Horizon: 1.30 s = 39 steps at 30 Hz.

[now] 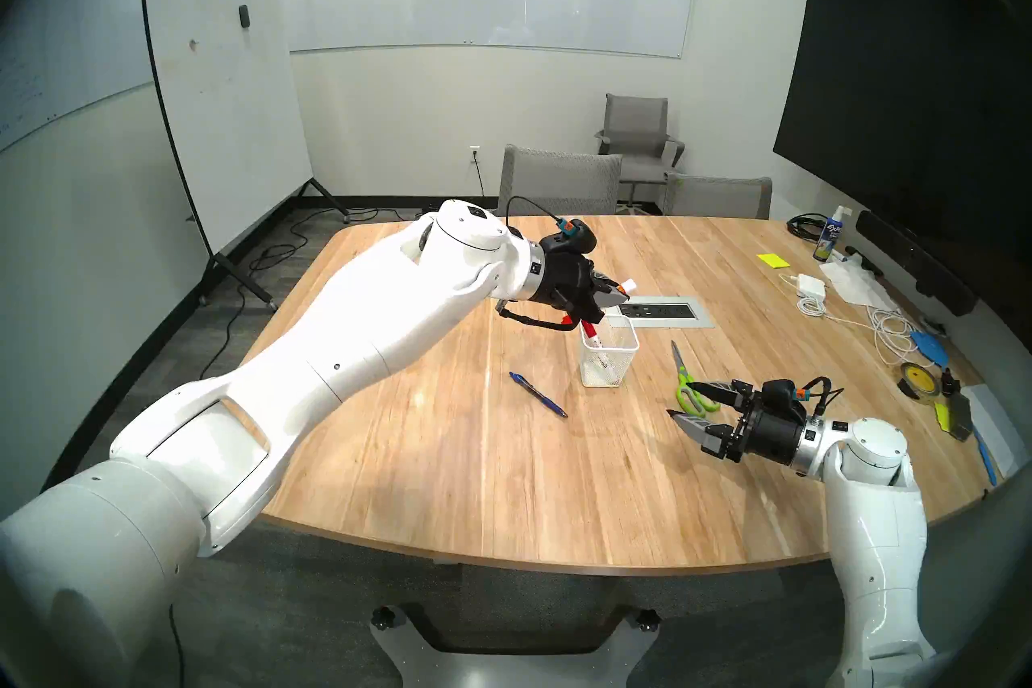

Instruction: Place the pen, the marker, and the scissors into the pen holder

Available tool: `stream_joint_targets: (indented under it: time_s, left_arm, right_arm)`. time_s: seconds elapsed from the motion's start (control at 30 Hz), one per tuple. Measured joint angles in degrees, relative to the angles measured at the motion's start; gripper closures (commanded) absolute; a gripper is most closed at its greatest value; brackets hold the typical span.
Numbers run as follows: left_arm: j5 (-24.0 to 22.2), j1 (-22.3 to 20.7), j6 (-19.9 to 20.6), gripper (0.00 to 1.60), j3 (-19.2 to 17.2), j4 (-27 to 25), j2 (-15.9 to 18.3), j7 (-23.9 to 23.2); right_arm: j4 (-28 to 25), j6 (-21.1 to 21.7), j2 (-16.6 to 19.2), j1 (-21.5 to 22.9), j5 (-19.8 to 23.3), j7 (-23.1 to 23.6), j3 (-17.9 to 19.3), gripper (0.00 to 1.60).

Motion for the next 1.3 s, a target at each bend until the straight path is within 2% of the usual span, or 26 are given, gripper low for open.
stream_joint_targets:
  time_s: [0.4,1.07,1.3]
  left_arm:
    - [-1.5,6.1,0.0,1.6,-2.2,-9.1,2.5,5.6]
    - [-3.9,20.1,0.3,1.6,-6.8,-25.6,6.6,22.3]
    - [-4.0,22.9,1.9,1.6,-6.7,-29.1,8.0,25.5]
  right_arm:
    - [0.0,0.0,-0.2,0.1,-0.1,0.1,0.2,0.0]
    - [0.1,0.0,-0.5,0.4,-0.4,0.8,0.3,0.0]
    - [0.4,0.4,-0.4,0.8,-0.4,2.0,-0.2,0.0]
